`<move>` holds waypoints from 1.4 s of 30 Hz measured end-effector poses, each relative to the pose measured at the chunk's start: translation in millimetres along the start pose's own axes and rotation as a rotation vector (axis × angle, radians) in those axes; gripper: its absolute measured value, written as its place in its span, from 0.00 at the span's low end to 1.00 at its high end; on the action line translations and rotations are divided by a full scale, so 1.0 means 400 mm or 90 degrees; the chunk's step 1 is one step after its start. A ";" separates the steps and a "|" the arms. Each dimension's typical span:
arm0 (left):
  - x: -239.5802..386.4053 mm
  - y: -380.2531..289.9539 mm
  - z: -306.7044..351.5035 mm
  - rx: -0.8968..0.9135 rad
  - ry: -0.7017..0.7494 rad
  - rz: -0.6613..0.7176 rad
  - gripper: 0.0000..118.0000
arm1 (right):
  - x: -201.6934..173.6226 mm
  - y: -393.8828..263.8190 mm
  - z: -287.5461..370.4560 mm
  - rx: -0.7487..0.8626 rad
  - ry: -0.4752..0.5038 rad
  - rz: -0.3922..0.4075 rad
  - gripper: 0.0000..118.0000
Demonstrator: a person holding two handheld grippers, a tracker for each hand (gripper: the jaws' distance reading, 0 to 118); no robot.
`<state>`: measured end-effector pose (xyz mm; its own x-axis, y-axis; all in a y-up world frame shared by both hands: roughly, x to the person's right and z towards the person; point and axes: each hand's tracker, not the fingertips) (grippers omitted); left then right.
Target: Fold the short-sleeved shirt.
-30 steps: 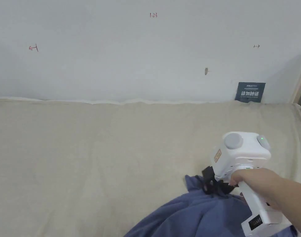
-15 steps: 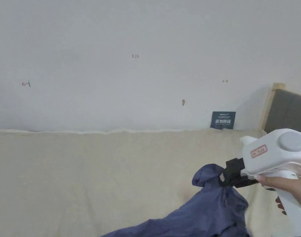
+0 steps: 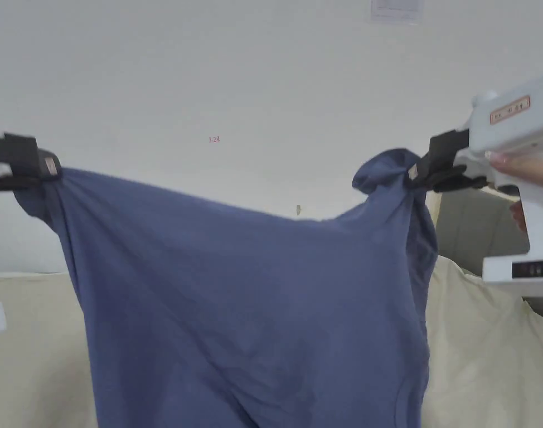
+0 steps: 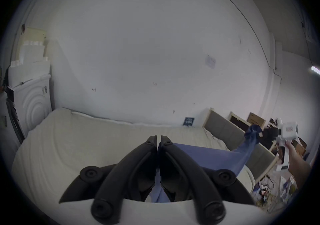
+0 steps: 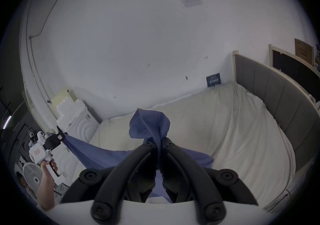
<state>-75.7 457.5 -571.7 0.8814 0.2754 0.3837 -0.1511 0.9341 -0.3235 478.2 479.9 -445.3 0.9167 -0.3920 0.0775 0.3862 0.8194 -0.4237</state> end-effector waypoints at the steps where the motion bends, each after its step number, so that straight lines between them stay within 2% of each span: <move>1: 0.004 0.031 0.000 0.005 0.004 -0.003 0.03 | -0.013 0.019 0.005 0.009 0.002 0.005 0.05; 6: 0.031 0.167 -0.015 0.059 0.041 -0.070 0.03 | -0.087 0.113 0.002 0.075 0.040 0.032 0.05; 10: 0.043 0.231 -0.059 0.093 0.046 -0.094 0.03 | -0.138 0.179 -0.058 0.126 -0.002 0.065 0.05; 16: 0.043 0.288 -0.166 0.098 0.088 -0.161 0.03 | -0.187 0.270 -0.145 0.193 -0.030 0.072 0.05; 18: 0.039 0.301 -0.201 0.105 0.091 -0.162 0.03 | -0.205 0.305 -0.163 0.220 -0.067 0.094 0.05; 26: 0.031 0.296 -0.287 0.135 0.085 -0.160 0.03 | -0.214 0.383 -0.192 0.286 -0.076 0.110 0.05; 34: 0.030 0.169 -0.265 0.096 0.051 -0.148 0.03 | -0.144 0.280 -0.142 0.259 -0.103 0.126 0.05; 42: 0.043 0.005 -0.087 0.058 0.021 -0.131 0.03 | -0.120 0.081 0.028 0.227 -0.088 0.137 0.05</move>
<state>-45.3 456.3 -595.8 0.9115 0.0715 0.4049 -0.0056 0.9868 -0.1617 448.0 529.9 -452.8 0.9759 -0.1560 0.1523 0.1733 0.9790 -0.1075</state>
